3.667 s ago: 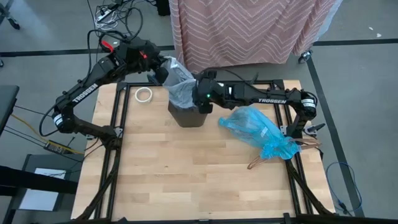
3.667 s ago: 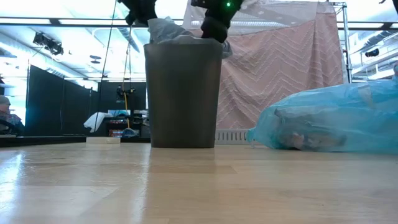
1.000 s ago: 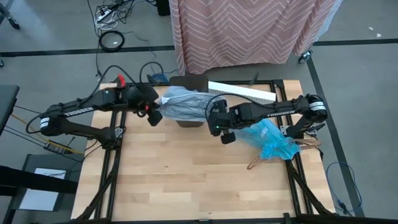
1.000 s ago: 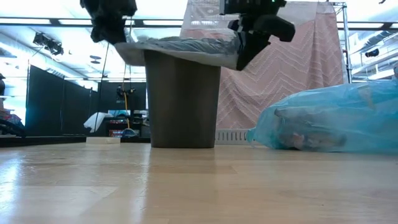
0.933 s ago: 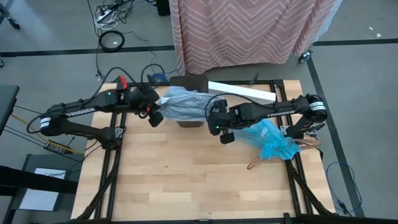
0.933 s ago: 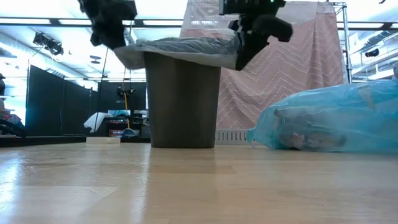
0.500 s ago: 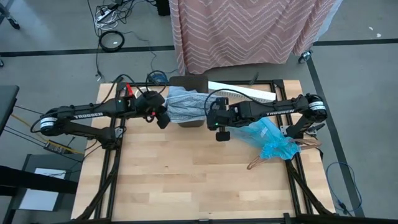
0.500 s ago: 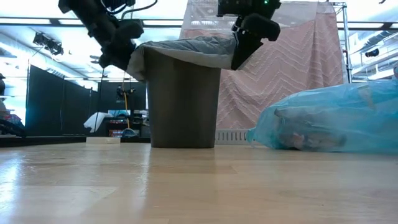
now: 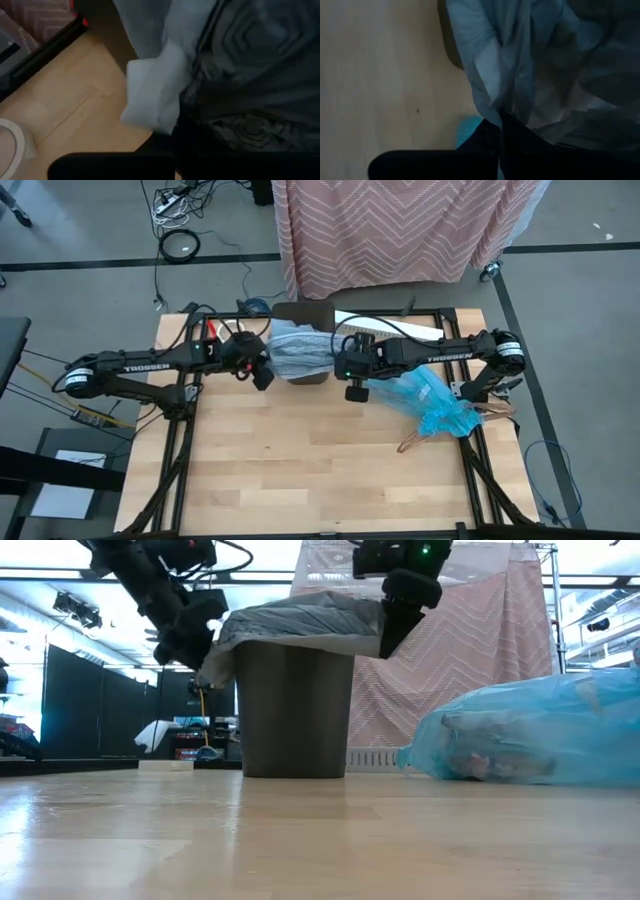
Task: Place trash/remove bag and relplace
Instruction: Insert the new gray trash bag into the bin
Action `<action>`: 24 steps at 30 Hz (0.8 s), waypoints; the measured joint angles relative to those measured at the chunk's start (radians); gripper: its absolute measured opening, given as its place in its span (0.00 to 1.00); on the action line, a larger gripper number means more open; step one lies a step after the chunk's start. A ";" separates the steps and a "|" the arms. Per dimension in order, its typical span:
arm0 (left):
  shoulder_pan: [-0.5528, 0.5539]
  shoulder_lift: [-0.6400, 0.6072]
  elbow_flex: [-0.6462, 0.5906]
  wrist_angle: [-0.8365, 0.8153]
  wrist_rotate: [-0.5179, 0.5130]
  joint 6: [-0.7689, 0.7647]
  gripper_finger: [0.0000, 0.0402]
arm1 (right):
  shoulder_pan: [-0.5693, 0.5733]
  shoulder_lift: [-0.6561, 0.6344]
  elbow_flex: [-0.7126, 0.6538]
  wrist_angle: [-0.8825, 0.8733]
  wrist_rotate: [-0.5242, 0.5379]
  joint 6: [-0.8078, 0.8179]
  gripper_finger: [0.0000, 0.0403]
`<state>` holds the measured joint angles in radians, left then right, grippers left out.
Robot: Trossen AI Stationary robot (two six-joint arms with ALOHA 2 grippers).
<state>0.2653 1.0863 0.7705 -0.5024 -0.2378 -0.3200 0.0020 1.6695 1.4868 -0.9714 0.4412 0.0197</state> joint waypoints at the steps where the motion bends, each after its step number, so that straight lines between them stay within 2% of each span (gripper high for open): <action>1: 0.000 -0.001 0.012 -0.001 0.002 0.005 0.01 | -0.003 0.000 0.000 -0.002 0.001 0.015 0.01; 6: 0.001 -0.007 0.029 0.021 -0.035 0.153 0.01 | -0.023 0.000 0.000 -0.013 -0.022 0.056 0.10; 10: 0.002 -0.017 0.053 -0.037 -0.012 0.167 0.01 | -0.025 -0.012 0.000 -0.021 -0.062 0.066 0.22; 17: 0.002 -0.062 0.116 -0.079 0.023 0.295 0.04 | -0.016 -0.028 0.000 -0.034 -0.087 0.018 0.42; 24: 0.003 -0.075 0.137 -0.116 0.022 0.355 0.08 | -0.015 -0.038 0.002 -0.036 -0.105 -0.009 0.57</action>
<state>0.2684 1.0111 0.9073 -0.6186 -0.2153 0.0354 -0.0132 1.6316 1.4887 -1.0072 0.3363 0.0110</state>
